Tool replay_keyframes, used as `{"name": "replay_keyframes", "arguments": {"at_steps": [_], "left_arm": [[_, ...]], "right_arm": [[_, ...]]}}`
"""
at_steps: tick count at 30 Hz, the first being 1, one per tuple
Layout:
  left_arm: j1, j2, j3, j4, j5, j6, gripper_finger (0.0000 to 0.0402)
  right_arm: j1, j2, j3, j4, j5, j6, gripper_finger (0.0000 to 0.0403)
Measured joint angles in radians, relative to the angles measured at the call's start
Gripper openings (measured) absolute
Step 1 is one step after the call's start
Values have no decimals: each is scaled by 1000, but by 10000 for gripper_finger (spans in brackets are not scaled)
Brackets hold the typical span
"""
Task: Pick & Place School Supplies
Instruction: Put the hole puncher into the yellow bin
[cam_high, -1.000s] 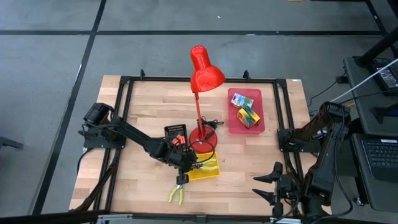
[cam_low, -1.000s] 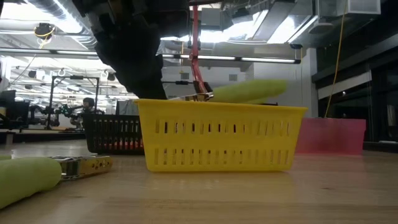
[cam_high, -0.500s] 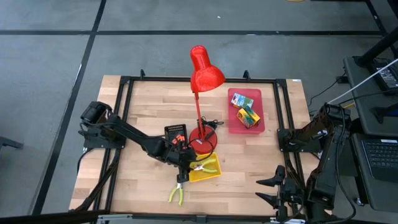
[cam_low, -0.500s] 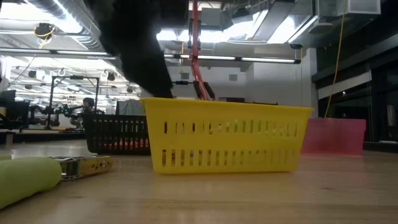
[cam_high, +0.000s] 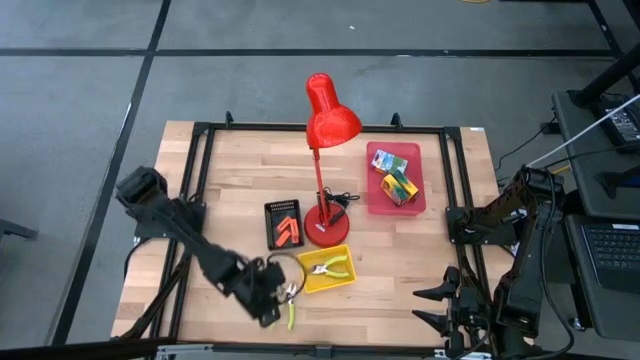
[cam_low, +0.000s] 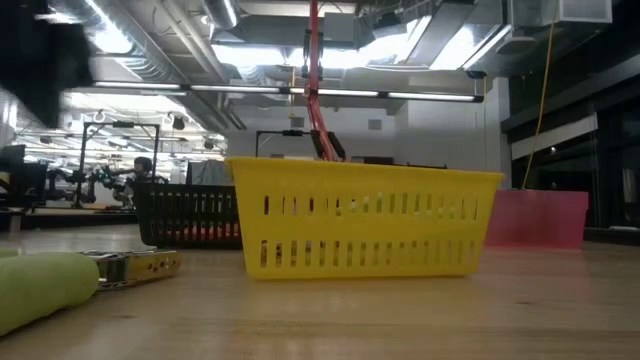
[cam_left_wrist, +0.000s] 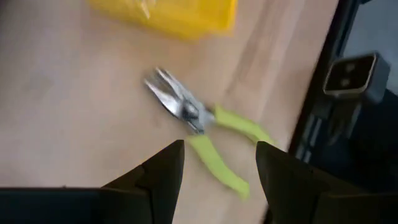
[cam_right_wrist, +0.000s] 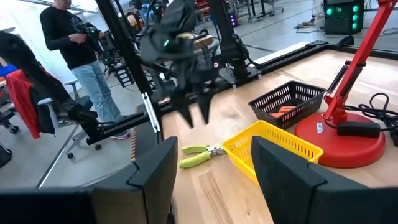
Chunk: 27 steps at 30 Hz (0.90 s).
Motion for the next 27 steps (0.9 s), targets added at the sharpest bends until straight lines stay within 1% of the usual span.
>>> {"name": "replay_keyframes", "arguments": {"at_steps": [4, 8, 13, 18, 23, 25, 27], "left_arm": [[-67, 94, 0, 96, -13, -143, 196], [-82, 186, 0, 179, -20, -199, 196], [-84, 237, 16, 138, -54, -265, 196], [-80, 258, 32, 93, -33, -280, 196], [-80, 262, 29, 75, -34, -283, 193], [-79, 262, 29, 66, -30, -287, 182], [-78, 263, 29, 56, -26, -292, 157]], "right_arm": [[0, 0, 0, 11, 0, -21, 208], [0, 0, 0, 45, 0, -62, 208], [0, 0, 0, 91, -8, -110, 208], [2, 1, 0, 122, -19, -136, 208], [3, 1, 0, 126, -19, -150, 208], [3, 1, 0, 129, -19, -151, 208], [3, 1, 0, 129, -20, -151, 208]]}}
